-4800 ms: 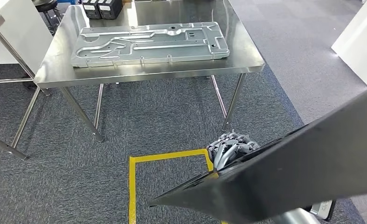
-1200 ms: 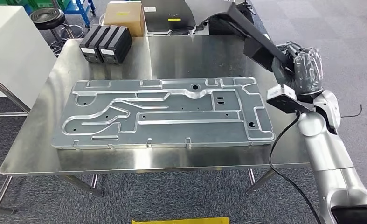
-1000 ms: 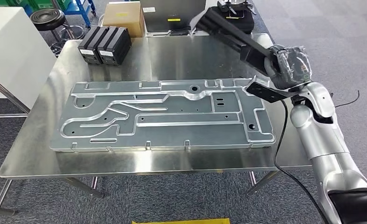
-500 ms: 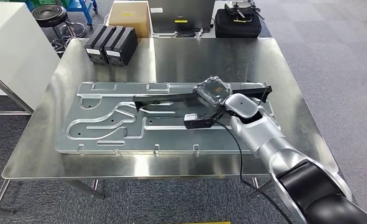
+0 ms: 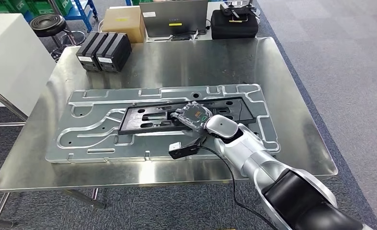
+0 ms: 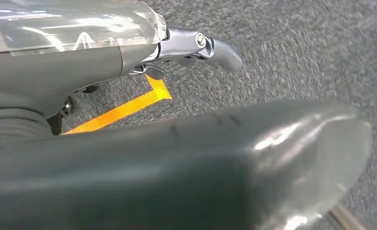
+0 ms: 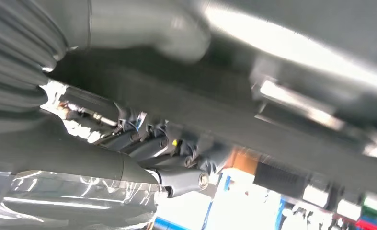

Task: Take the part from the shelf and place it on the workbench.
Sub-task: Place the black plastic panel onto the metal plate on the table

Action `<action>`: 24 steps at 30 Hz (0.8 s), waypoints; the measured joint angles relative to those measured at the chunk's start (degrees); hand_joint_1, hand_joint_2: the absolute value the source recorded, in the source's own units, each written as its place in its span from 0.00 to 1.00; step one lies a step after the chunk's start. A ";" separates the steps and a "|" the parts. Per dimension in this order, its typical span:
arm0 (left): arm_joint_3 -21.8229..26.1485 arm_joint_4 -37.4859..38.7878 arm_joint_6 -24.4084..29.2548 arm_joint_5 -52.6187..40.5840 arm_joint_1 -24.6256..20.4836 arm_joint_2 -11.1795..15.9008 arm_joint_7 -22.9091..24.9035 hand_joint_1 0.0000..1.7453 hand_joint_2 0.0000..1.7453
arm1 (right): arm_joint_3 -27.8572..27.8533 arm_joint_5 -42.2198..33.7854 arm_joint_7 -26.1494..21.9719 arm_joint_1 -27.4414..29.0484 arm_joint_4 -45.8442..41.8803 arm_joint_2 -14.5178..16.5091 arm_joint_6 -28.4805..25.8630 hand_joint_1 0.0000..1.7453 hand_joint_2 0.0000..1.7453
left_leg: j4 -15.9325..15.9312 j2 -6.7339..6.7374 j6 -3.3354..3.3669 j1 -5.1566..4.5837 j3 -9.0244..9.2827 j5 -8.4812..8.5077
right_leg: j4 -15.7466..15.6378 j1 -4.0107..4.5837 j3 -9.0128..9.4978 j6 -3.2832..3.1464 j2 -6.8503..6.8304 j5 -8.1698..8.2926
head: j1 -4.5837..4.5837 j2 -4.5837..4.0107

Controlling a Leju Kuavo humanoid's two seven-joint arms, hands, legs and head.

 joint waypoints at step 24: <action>0.00 0.00 2.05 0.13 -0.01 -0.01 1.79 0.00 0.00 | -0.56 -6.03 0.13 0.45 2.50 0.34 -3.63 0.00 0.00 | -14.97 -0.12 1.90 -0.77 7.38 5.58 | -0.62 0.37 0.31 0.57 -0.29 0.27 | -0.01 0.00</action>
